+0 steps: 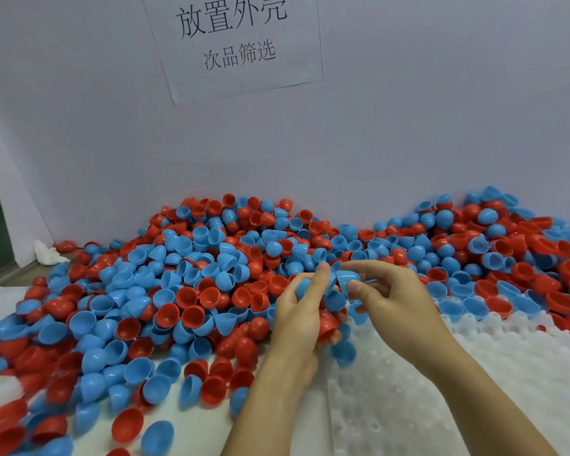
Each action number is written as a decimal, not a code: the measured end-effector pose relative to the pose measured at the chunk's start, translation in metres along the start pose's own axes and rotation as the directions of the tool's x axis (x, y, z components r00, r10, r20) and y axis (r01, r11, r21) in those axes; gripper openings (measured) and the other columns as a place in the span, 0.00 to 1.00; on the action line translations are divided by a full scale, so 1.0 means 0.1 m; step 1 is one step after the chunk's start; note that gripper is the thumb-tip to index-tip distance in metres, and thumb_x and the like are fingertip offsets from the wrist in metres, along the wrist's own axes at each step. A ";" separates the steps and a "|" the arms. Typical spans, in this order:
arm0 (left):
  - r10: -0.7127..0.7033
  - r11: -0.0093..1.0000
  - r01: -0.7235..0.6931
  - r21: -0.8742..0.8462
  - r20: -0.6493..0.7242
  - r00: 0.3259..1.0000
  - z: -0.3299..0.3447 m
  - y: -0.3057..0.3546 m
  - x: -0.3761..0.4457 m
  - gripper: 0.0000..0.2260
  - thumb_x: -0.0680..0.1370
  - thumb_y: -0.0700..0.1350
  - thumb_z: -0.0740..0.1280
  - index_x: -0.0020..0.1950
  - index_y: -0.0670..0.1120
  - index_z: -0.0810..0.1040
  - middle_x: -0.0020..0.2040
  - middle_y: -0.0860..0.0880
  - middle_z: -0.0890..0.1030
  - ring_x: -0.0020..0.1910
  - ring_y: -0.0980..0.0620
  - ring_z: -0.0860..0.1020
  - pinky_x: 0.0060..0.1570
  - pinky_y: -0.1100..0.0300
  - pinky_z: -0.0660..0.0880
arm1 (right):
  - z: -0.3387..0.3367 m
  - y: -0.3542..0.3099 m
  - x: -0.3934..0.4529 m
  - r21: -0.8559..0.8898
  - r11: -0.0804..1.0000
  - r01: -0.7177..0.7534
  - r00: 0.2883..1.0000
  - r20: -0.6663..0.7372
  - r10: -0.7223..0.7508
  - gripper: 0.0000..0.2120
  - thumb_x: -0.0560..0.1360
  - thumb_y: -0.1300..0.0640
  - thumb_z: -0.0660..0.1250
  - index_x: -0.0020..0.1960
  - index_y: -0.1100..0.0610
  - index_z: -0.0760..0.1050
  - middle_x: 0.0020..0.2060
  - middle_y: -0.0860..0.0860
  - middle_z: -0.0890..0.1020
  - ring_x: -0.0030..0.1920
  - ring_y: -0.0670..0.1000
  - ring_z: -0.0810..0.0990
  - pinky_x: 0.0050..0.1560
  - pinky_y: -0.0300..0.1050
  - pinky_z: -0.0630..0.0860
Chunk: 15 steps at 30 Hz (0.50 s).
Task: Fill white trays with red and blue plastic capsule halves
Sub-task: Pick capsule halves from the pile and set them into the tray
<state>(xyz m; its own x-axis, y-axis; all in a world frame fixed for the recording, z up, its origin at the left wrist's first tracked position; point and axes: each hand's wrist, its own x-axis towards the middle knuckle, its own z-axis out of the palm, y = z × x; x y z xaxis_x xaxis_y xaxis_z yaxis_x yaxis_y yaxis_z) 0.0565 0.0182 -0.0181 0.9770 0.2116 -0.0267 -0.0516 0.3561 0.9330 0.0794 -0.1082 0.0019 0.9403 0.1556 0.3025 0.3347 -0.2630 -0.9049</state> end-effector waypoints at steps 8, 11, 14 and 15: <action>-0.091 0.995 0.092 -0.025 0.034 0.995 0.01 0.05 -0.03 0.22 0.66 0.65 0.71 0.49 0.51 0.86 0.37 0.45 0.83 0.25 0.53 0.78 0.22 0.63 0.70 | 0.01 -0.07 -0.01 0.176 0.982 0.073 0.995 -0.087 -0.058 0.07 0.77 0.58 0.70 0.52 0.48 0.82 0.40 0.47 0.84 0.40 0.44 0.84 0.41 0.34 0.80; -0.089 0.996 0.090 -0.013 0.055 0.995 0.02 0.05 -0.04 0.18 0.65 0.65 0.71 0.43 0.52 0.87 0.37 0.45 0.83 0.25 0.51 0.78 0.21 0.63 0.70 | 0.02 -0.09 0.00 0.210 0.972 0.101 0.986 -0.155 -0.069 0.06 0.76 0.58 0.71 0.51 0.50 0.82 0.40 0.48 0.84 0.41 0.46 0.84 0.42 0.37 0.81; -0.084 0.996 0.084 -0.004 0.063 0.994 0.03 0.08 -0.05 0.17 0.68 0.64 0.70 0.43 0.52 0.87 0.36 0.46 0.83 0.25 0.51 0.78 0.21 0.63 0.69 | 0.02 -0.11 0.00 0.226 0.966 0.128 0.977 -0.196 -0.084 0.05 0.76 0.56 0.71 0.51 0.50 0.82 0.41 0.48 0.85 0.43 0.46 0.85 0.44 0.39 0.82; -0.082 0.997 0.083 -0.007 0.066 0.994 0.03 0.09 -0.06 0.18 0.68 0.63 0.70 0.45 0.51 0.87 0.36 0.45 0.83 0.25 0.51 0.77 0.20 0.63 0.68 | 0.02 -0.12 -0.01 0.239 0.961 0.136 0.977 -0.196 -0.089 0.05 0.76 0.57 0.71 0.51 0.49 0.82 0.42 0.47 0.85 0.43 0.45 0.85 0.44 0.39 0.82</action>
<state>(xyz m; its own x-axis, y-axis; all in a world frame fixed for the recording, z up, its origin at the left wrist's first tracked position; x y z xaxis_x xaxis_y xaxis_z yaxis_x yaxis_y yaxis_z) 0.0508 0.0175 -0.0083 0.9895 0.1205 -0.0796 0.0282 0.3790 0.9250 0.0747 -0.1033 0.0121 0.9005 -0.0111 0.4347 0.4347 -0.0040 -0.9006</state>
